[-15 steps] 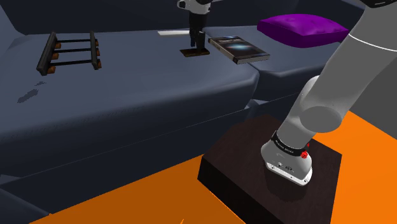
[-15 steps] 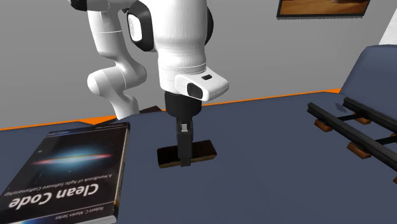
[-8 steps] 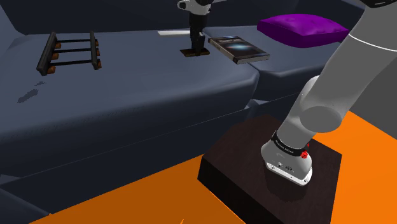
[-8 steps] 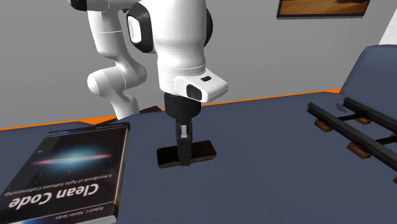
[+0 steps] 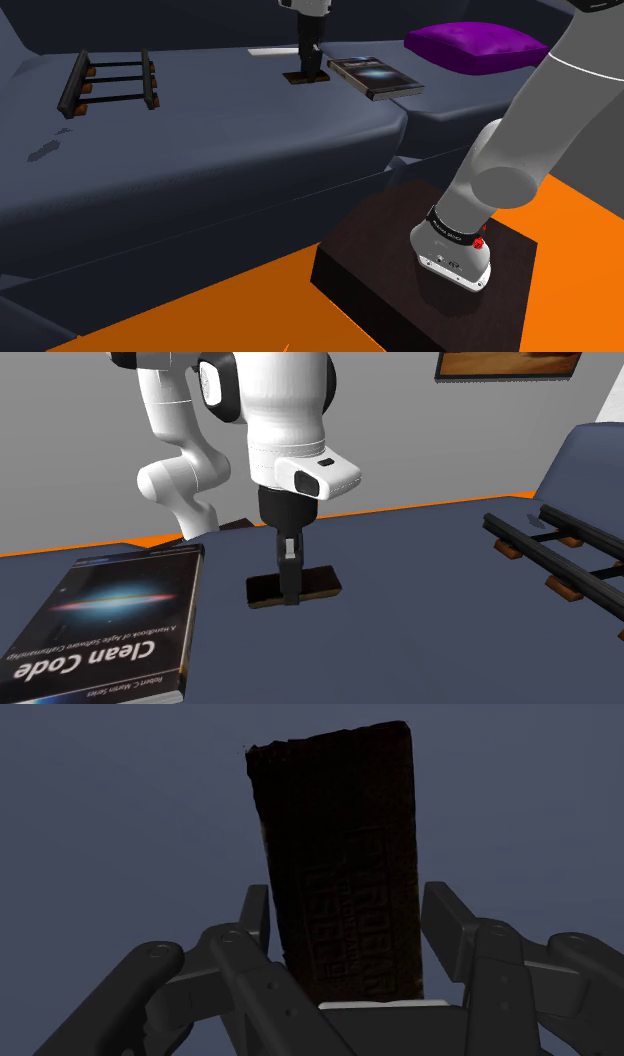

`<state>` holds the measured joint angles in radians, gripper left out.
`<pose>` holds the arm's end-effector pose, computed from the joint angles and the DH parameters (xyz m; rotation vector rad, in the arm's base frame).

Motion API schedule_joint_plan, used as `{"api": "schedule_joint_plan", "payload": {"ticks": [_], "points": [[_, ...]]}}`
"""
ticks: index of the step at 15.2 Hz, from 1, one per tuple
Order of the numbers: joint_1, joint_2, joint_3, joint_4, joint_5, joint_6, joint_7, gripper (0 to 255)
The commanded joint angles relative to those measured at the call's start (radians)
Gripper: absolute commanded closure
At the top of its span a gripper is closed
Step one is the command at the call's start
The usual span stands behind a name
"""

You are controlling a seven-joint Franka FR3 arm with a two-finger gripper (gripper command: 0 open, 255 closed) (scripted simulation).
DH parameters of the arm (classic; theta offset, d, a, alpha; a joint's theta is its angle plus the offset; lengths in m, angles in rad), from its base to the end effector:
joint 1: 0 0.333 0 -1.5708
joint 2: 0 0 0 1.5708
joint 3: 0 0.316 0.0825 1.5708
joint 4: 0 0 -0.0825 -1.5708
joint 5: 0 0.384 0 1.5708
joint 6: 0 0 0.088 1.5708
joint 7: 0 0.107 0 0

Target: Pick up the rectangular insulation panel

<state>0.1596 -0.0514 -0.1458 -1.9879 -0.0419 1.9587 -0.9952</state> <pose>0.5447 0.0037 0.4873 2.7052 1.5212 0.0067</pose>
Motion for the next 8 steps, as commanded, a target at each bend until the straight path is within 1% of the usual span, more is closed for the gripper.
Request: {"api": "schedule_joint_plan", "payload": {"ticks": [1, 8], "points": [[0.001, -0.007, 0.001, 0.017, -0.001, -0.024, 0.000, 255], [0.001, -0.017, 0.002, 0.100, -0.001, -0.117, -0.001, 255]]}}
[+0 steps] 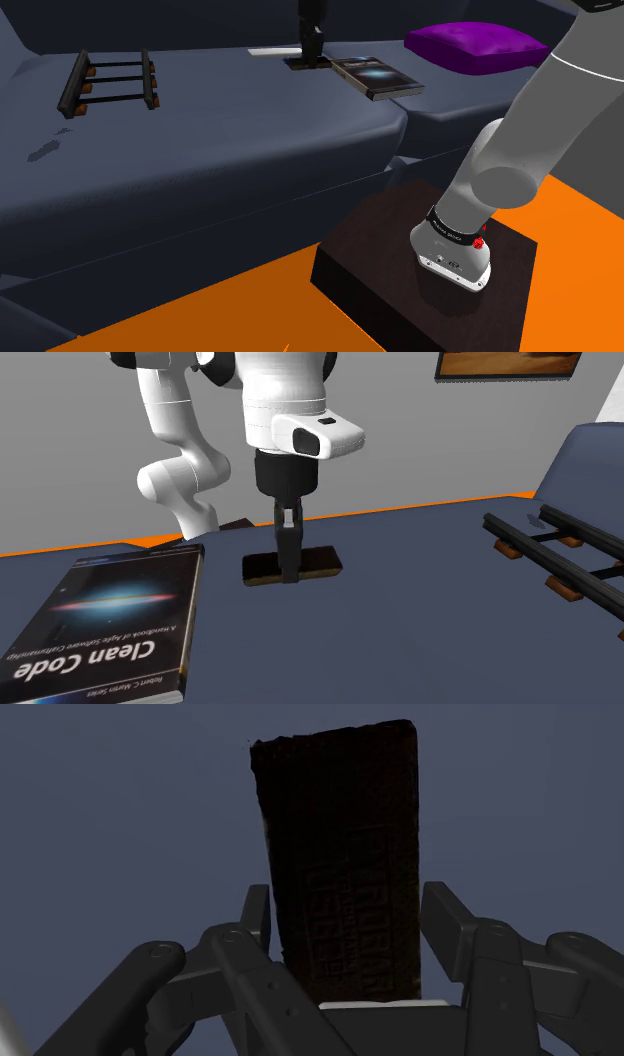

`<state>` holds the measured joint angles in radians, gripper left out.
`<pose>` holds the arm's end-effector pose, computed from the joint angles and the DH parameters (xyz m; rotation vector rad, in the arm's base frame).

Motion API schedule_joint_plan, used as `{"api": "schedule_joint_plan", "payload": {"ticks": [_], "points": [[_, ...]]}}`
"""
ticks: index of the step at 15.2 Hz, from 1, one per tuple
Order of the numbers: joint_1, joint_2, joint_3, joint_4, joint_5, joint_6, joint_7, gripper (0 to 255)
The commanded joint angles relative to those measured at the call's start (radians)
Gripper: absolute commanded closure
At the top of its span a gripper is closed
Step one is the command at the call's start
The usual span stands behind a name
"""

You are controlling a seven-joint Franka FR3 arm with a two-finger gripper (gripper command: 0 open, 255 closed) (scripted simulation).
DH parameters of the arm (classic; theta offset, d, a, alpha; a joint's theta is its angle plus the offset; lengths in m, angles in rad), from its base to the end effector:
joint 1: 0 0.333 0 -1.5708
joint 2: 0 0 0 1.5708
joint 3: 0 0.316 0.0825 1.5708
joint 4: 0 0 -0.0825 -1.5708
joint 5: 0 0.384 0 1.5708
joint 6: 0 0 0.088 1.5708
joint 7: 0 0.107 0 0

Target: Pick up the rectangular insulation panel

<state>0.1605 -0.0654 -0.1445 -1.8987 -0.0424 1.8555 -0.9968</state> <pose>0.5444 0.0037 0.5284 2.7054 1.5212 0.0066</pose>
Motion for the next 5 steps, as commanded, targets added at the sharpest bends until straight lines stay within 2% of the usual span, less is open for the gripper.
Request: {"api": "schedule_joint_plan", "payload": {"ticks": [1, 5], "points": [[0.000, -0.003, 0.001, 0.024, 0.000, -0.027, 0.000, 255], [0.001, -0.003, 0.001, 0.052, 0.000, -0.056, -0.001, 255]]}}
